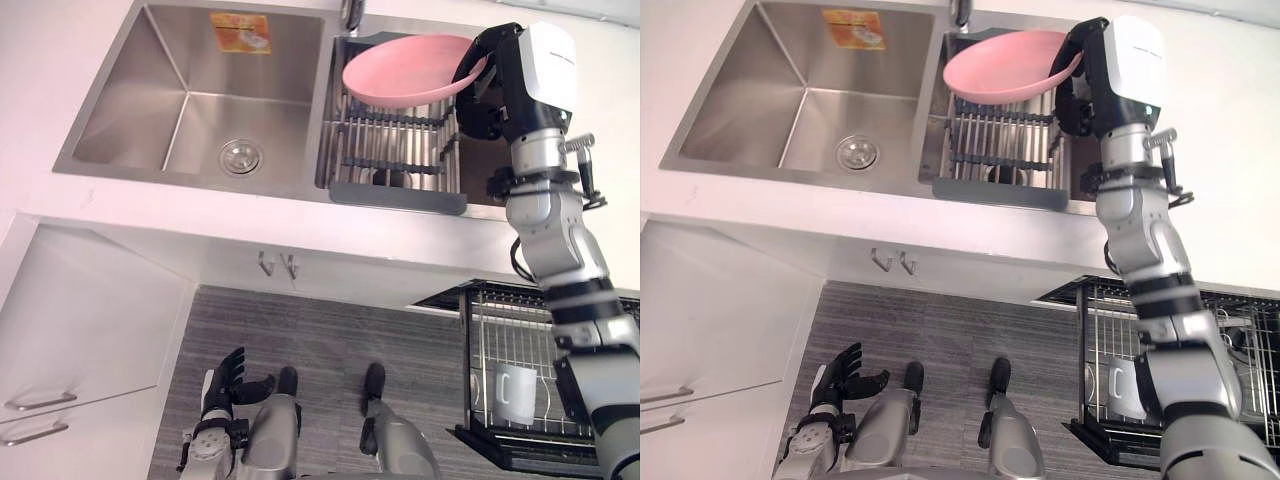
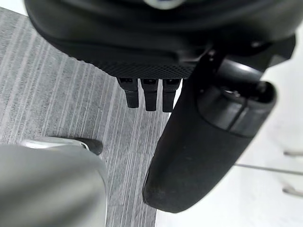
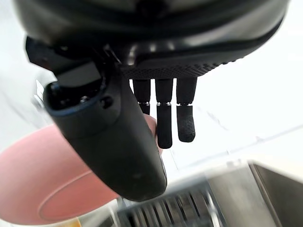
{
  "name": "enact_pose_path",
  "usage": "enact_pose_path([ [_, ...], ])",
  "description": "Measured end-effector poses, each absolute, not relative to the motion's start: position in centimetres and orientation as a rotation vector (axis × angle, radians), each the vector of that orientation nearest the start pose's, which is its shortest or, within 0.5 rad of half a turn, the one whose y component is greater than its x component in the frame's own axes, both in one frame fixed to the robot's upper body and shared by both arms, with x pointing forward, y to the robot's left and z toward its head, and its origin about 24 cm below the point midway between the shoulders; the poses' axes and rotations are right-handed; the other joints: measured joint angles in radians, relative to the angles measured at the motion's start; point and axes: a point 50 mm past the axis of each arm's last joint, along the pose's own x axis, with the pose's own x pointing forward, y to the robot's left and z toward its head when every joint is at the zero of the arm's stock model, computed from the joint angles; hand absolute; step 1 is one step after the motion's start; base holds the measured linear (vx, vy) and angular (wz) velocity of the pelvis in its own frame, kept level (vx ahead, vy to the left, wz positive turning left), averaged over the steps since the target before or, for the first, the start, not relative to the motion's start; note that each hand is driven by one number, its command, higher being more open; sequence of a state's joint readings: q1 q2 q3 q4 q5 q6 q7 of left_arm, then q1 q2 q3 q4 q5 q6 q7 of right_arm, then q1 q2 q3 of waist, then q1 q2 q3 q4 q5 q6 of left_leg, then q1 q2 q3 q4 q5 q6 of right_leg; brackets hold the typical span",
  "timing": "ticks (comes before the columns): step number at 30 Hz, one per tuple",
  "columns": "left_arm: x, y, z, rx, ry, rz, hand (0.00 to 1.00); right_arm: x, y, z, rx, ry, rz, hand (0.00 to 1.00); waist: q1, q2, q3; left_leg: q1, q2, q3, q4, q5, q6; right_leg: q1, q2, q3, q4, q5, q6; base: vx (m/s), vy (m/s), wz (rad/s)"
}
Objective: Walk over to the sink, pick up the cup, carry it to the dishwasher, place the cup inside the dishwasher, then close the dishwasher door
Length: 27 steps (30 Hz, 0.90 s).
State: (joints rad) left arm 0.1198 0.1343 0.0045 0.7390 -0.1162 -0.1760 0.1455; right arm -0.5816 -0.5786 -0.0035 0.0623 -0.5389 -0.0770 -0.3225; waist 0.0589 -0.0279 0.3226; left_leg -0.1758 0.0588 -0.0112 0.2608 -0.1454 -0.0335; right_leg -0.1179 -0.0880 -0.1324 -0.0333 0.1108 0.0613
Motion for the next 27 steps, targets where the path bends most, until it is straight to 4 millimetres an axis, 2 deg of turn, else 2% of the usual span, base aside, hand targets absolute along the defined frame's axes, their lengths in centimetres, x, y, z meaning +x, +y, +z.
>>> enact_pose_path([
  [3, 14.7, 21.0, -11.7, 0.073, 0.69, 0.265, 0.9, 29.4, -22.7, 23.4, -0.932, -0.775, -0.477, 0.3, -0.029, -0.012, -0.012, 0.029, 0.009, 0.036, 0.003, -0.019, -0.001, 0.009, 0.006, 0.035, 0.0, -0.005, 0.004, 0.08, 0.023, -0.39],
  [6, 14.0, 21.0, -12.1, 0.079, 0.726, 0.252, 0.9, 27.1, -24.8, 21.4, -0.89, -0.708, -0.574, 0.3, -0.058, -0.026, -0.041, 0.058, 0.019, 0.087, 0.009, -0.048, -0.002, 0.013, 0.013, 0.085, 0.0, -0.008, 0.009, 0.1, 0.044, -0.55],
  [8, 13.3, 20.7, -12.5, 0.076, 0.753, 0.248, 0.9, 25.4, -26.3, 19.5, -0.86, -0.629, -0.644, 0.3, -0.082, -0.025, -0.065, 0.085, 0.031, 0.141, 0.029, -0.081, -0.003, 0.016, 0.025, 0.141, 0.0, -0.008, 0.009, 0.08, 0.06, -0.72],
  [12, 12.7, 20.3, -12.8, 0.071, 0.772, 0.244, 0.9, 23.1, -27.4, 16.7, -0.82, -0.518, -0.725, 0.3, -0.123, -0.018, -0.087, 0.121, 0.038, 0.232, 0.04, -0.114, 0.002, 0.001, 0.036, 0.236, 0.01, -0.006, 0.012, 0.03, 0.062, -0.78],
  [19, 11.9, 19.6, -13.5, 0.052, 0.814, 0.246, 0.9, 21.5, -27.4, 12.4, -0.79, -0.323, -0.729, 0.3, -0.165, 0.027, -0.1, 0.142, 0.041, 0.426, 0.076, -0.155, 0.017, -0.094, 0.062, 0.438, 0.057, 0.018, 0.05, -0.06, 0.049, -0.83],
  [22, 11.8, 19.1, -13.6, 0.037, 0.819, 0.243, 0.9, 21.8, -27.5, 10.2, -0.793, -0.224, -0.697, 0.3, -0.173, 0.04, -0.093, 0.124, 0.042, 0.471, 0.098, -0.166, 0.024, -0.136, 0.063, 0.46, 0.077, 0.017, 0.042, -0.1, 0.017, -0.51],
  [25, 12.3, 18.5, -13.6, 0.014, 0.81, 0.239, 0.9, 21.7, -27.8, 8.0, -0.797, -0.115, -0.673, 0.3, -0.172, 0.072, -0.07, 0.08, 0.048, 0.5, 0.138, -0.177, 0.027, -0.195, 0.061, 0.454, 0.116, 0.022, 0.034, -0.08, 0.011, -0.31],
  [27, 12.9, 18.1, -13.6, -0.004, 0.801, 0.242, 0.9, 21.7, -28.1, 6.7, -0.786, -0.046, -0.668, 0.3, -0.16, 0.092, -0.055, 0.039, 0.058, 0.516, 0.167, -0.185, 0.03, -0.24, 0.062, 0.449, 0.131, 0.028, 0.026, -0.05, -0.007, -0.19],
])
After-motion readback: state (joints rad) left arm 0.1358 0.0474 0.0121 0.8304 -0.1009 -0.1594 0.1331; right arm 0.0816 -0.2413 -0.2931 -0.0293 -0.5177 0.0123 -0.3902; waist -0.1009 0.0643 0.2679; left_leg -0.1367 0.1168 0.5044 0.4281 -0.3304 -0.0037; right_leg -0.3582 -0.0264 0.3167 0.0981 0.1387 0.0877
